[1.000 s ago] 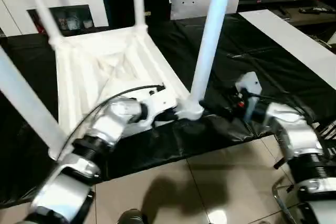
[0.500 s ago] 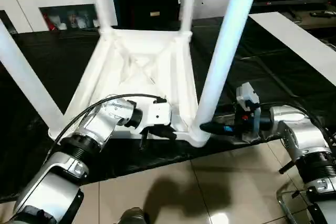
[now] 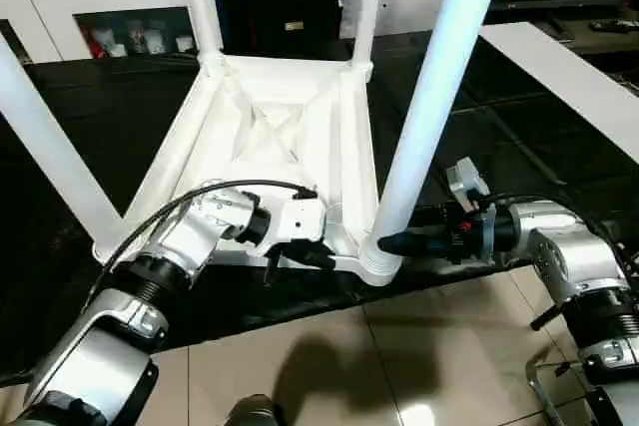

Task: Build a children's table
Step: Rotate leg to tighten

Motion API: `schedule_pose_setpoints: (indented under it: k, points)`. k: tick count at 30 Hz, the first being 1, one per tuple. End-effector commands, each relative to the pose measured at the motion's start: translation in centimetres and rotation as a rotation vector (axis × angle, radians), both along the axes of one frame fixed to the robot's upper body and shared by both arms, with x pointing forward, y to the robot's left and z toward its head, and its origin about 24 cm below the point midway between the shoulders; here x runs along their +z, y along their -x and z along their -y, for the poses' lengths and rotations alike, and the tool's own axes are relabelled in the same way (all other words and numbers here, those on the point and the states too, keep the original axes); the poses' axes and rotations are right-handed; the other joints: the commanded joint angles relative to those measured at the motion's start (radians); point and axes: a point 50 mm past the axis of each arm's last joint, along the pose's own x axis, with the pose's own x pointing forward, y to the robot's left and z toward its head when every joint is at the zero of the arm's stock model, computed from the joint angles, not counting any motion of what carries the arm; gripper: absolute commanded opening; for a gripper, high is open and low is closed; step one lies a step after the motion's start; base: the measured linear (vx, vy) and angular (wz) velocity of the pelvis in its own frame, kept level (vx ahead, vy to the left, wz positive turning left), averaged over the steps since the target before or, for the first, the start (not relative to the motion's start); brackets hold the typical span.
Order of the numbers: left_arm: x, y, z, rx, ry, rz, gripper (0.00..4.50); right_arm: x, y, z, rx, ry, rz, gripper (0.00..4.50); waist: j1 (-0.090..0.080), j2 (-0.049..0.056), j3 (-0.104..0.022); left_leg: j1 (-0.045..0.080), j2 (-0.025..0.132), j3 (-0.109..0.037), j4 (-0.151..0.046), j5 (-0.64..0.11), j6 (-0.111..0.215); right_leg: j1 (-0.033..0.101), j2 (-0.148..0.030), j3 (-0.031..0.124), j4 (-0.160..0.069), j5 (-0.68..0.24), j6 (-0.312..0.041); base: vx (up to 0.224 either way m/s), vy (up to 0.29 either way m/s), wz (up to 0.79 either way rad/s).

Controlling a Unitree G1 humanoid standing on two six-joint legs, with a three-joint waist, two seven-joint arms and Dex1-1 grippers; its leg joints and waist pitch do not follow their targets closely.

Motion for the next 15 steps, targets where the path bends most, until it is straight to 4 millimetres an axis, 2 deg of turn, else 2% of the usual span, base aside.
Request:
schedule_pose_setpoints:
  k: [1, 6, 8, 10, 11, 12, 13, 14, 15]
  points:
    - [-0.8, 0.6, 0.7, -0.063, -0.044, -0.013, 0.0, 0.3, 0.4, -0.7, 0.062, -0.022, -0.006, 1.94, -0.008, -0.01, -0.074, 0.025, 0.075, -0.022, -0.084, -0.206, 0.038, 0.041, -0.092, 0.07, -0.088, -0.177, -0.215, 0.0, 0.0, 0.0]
    - [-0.7, 0.3, 0.9, -0.014, -0.028, -0.017, 0.0, 0.2, 0.4, -1.3, 0.048, -0.041, -0.002, 1.94, -0.009, -0.008, -0.073, 0.025, 0.074, -0.023, -0.085, -0.208, 0.036, 0.041, -0.092, 0.07, -0.088, -0.169, -0.215, 0.0, 0.0, 0.0]
    - [-0.4, 0.0, 1.5, 0.062, 0.022, -0.034, 0.0, -0.2, -0.7, -2.0, -0.093, -0.02, 0.027, 1.94, -0.011, -0.008, -0.069, 0.025, 0.073, -0.023, -0.087, -0.225, 0.027, 0.039, -0.093, 0.07, -0.091, -0.201, -0.211, 0.0, 0.0, 0.0]
    - [-0.1, -0.4, 2.2, 0.141, 0.063, -0.05, 0.0, -0.6, -2.0, -2.7, -0.248, 0.005, 0.061, 1.93, -0.021, -0.01, -0.062, 0.025, 0.072, -0.025, -0.092, -0.27, 0.004, 0.038, -0.098, 0.071, -0.1, -0.291, -0.195, 0.0, 0.0, 0.0]
    - [0.2, -0.8, 2.7, 0.189, 0.089, -0.048, 0.0, -0.8, -3.0, -3.2, -0.374, 0.015, 0.06, 1.92, -0.033, -0.007, -0.053, 0.032, 0.069, -0.03, -0.096, -0.331, -0.026, 0.032, -0.099, 0.068, -0.11, -0.405, -0.177, 0.0, 0.0, 0.0]
    - [0.2, -0.8, 2.7, 0.189, 0.089, -0.048, 0.0, -0.8, -3.0, -3.2, -0.374, 0.015, 0.06, 1.91, -0.047, -0.014, -0.051, 0.032, 0.064, -0.037, -0.098, -0.367, -0.045, 0.037, -0.102, 0.064, -0.12, -0.5, -0.146, 0.0, 0.0, 0.0]
    - [0.4, -1.0, 3.0, 0.212, 0.1, -0.042, 0.0, -0.7, -3.5, -3.3, -0.423, 0.02, 0.059, 1.91, -0.053, -0.018, -0.05, 0.029, 0.063, -0.039, -0.1, -0.367, -0.047, 0.039, -0.103, 0.063, -0.123, -0.527, -0.132, 0.0, 0.0, 0.0]
    - [0.9, -1.6, 3.5, 0.294, 0.131, -0.025, 0.0, -0.6, -4.2, -3.8, -0.511, 0.012, 0.049, 1.9, -0.063, -0.014, -0.052, 0.031, 0.063, -0.039, -0.1, -0.367, -0.046, 0.037, -0.102, 0.066, -0.128, -0.533, -0.119, 0.0, 0.0, 0.0]
    - [1.2, -2.2, 4.0, 0.363, 0.156, -0.015, 0.0, -0.5, -4.7, -4.2, -0.564, 0.011, 0.04, 1.9, -0.069, -0.012, -0.053, 0.032, 0.065, -0.039, -0.101, -0.366, -0.048, 0.035, -0.1, 0.066, -0.125, -0.516, -0.123, 0.0, 0.0, 0.0]
